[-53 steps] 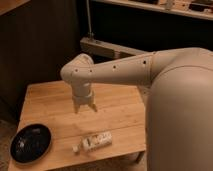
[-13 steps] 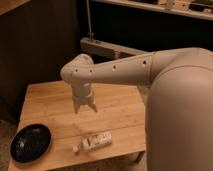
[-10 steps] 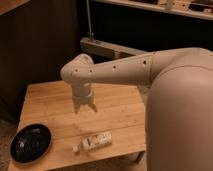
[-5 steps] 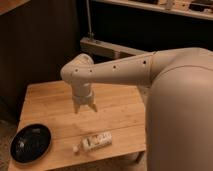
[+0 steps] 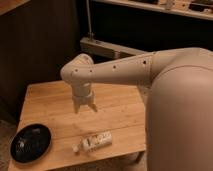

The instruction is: Place the bottle in the ceramic bowl

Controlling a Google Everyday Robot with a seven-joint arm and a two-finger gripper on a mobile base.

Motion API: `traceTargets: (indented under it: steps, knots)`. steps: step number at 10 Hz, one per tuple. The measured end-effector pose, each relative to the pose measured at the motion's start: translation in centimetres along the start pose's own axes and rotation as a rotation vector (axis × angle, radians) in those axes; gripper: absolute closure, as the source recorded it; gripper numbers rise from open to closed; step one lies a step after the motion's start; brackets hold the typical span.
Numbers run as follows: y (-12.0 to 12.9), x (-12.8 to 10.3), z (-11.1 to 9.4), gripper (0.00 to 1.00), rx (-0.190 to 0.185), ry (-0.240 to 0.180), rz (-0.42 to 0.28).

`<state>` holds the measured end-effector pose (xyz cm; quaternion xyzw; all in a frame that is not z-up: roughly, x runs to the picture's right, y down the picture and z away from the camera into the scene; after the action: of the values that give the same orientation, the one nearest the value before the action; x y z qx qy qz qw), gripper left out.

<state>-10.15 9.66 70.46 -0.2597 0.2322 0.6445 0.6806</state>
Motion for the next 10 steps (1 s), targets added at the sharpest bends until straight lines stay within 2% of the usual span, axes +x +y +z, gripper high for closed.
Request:
traceTargets:
  steps: [5,6,9,10]
  knots:
    - [0.0,0.1,-0.1,0.35,0.0,-0.003,-0.004]
    - [0.1,0.2,-0.3,0.35,-0.027,-0.024,-0.041]
    - [-1.0,0.5,-1.2,0.35,-0.141,-0.115,-0.349]
    - [-1.8,0.6,-1.9,0.35,-0.188,-0.156,-0.492]
